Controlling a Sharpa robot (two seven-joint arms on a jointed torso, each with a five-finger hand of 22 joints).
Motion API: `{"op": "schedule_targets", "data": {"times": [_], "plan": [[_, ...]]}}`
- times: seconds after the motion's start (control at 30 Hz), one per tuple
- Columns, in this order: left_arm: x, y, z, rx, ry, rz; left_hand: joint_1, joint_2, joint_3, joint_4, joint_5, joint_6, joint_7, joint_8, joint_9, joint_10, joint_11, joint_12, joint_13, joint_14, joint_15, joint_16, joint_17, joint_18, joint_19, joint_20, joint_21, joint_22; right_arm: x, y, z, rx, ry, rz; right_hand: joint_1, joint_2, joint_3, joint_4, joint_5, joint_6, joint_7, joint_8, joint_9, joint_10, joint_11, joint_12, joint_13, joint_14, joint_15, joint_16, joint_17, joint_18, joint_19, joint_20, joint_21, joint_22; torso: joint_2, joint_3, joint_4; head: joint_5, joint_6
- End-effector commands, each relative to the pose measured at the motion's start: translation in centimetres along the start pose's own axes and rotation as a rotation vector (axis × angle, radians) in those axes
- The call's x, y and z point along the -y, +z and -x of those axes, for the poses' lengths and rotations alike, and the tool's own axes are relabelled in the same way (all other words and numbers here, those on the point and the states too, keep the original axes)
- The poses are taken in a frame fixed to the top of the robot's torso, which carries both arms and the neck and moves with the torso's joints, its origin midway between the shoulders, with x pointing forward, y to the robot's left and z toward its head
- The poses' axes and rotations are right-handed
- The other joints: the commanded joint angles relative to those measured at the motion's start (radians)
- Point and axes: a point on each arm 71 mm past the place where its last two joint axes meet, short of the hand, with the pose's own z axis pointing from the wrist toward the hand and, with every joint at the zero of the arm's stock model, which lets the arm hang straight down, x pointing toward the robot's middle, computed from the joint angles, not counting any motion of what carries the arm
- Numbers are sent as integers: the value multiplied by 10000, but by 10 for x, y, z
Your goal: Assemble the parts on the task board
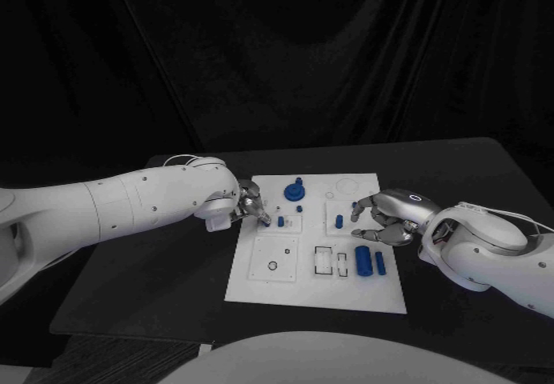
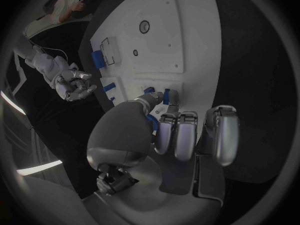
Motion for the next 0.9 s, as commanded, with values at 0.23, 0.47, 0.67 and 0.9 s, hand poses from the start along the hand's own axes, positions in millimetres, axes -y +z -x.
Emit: {"op": "schedule_targets", "data": {"times": [0.23, 0.47, 0.67, 0.9], "plan": [[-2, 2, 0, -109, 2, -45, -40, 207, 1757, -296, 819, 395, -338, 38, 20, 1096, -62, 139, 2649, 1143, -69, 102, 2644, 233, 191, -14, -157, 2277, 0, 0, -2, -66, -1, -146, 207, 77, -114, -49, 283, 52, 57, 146, -85, 57, 5, 44, 1931, 426, 2, -103, 1851, -15, -62, -14, -128, 1207, -7, -3, -5, 25, 0], [-5, 3, 1, -49, -53, 27, -40, 209, 1759, -298, 811, 392, -337, 34, 18, 1096, -61, 139, 2649, 1143, -69, 102, 2644, 232, 194, -13, -151, 2279, 0, 0, -3, -97, 5, -152, 220, 86, -110, -52, 290, 54, 57, 148, -89, 56, 5, 44, 1930, 422, 1, -111, 1843, -15, -60, -15, -127, 1208, -1, -5, 0, 25, 0], [-6, 3, 0, -85, -46, 44, -39, 212, 1763, -303, 804, 390, -336, 29, 16, 1096, -60, 139, 2649, 1143, -67, 102, 2644, 231, 196, -12, -148, 2280, 0, 0, -3, -131, 8, -168, 227, 89, -108, -56, 293, 55, 57, 149, -90, 50, 5, 41, 1926, 420, 1, -114, 1841, -16, -58, -15, -123, 1210, 1, -1, 6, 17, 0], [-5, 3, -2, -202, 9, 49, -37, 214, 1767, -308, 802, 390, -336, 26, 15, 1096, -60, 139, 2649, 1143, -66, 102, 2644, 229, 200, -12, -141, 2282, 0, 1, -4, -164, 12, -167, 239, 92, -104, -62, 298, 56, 56, 150, -92, 55, 3, 43, 1929, 419, 1, -115, 1840, -14, -63, -15, -137, 1207, -4, -3, 7, 17, 0]]}}
